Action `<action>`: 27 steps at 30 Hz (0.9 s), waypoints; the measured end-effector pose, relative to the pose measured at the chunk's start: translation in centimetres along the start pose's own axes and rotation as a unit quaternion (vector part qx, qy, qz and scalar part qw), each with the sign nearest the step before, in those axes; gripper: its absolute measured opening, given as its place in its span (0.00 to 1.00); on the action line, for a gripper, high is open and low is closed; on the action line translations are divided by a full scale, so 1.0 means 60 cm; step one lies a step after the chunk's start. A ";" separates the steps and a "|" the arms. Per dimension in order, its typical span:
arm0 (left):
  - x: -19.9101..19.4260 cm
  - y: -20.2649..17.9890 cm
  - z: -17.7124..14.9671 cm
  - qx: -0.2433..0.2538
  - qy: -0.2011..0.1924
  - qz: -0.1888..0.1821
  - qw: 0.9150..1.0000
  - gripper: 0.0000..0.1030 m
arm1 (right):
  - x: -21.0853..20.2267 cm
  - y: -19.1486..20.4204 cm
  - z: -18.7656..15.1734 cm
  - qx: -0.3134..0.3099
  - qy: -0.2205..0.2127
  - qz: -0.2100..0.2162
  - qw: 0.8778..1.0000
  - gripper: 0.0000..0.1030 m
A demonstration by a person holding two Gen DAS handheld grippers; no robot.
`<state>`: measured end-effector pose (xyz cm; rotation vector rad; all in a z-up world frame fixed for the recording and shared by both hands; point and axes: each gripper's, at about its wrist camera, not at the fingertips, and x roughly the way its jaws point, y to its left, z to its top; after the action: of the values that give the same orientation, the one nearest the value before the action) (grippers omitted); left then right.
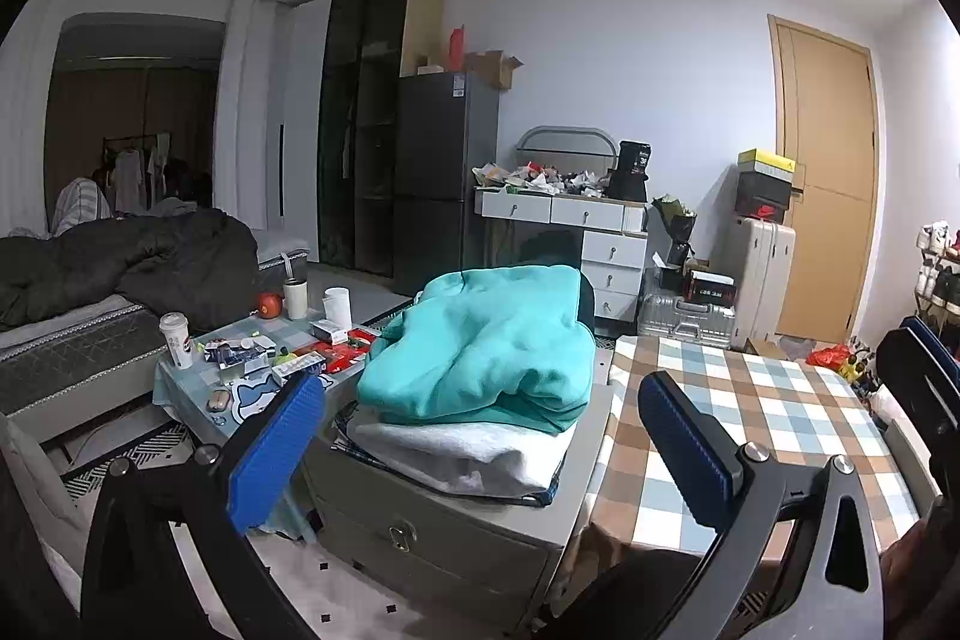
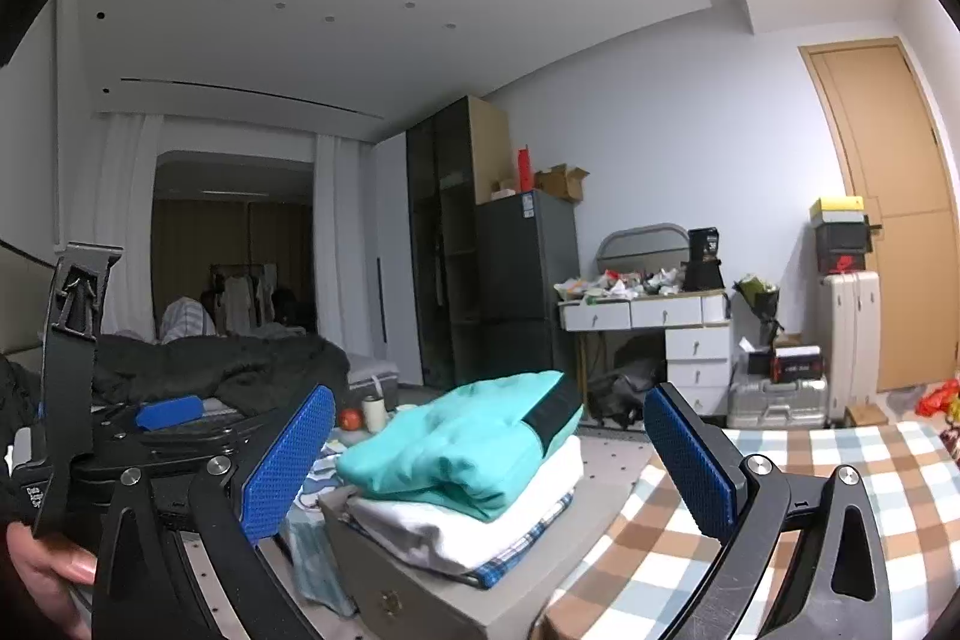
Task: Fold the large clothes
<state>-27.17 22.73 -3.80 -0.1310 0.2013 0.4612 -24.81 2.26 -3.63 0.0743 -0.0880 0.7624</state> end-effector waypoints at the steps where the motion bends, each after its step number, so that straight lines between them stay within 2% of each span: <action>1: -0.001 -0.002 0.000 0.001 0.001 0.002 1.000 0.99 | 0.001 0.000 0.000 0.000 0.001 0.000 1.000 1.00; 27: -0.016 -0.015 -0.002 0.003 0.003 -0.002 1.000 0.99 | -0.007 -0.002 0.003 0.004 0.005 0.004 1.000 1.00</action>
<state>-27.65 21.52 -3.62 -0.1265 0.2078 0.4570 -25.06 1.88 -3.53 0.0775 -0.0759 0.7718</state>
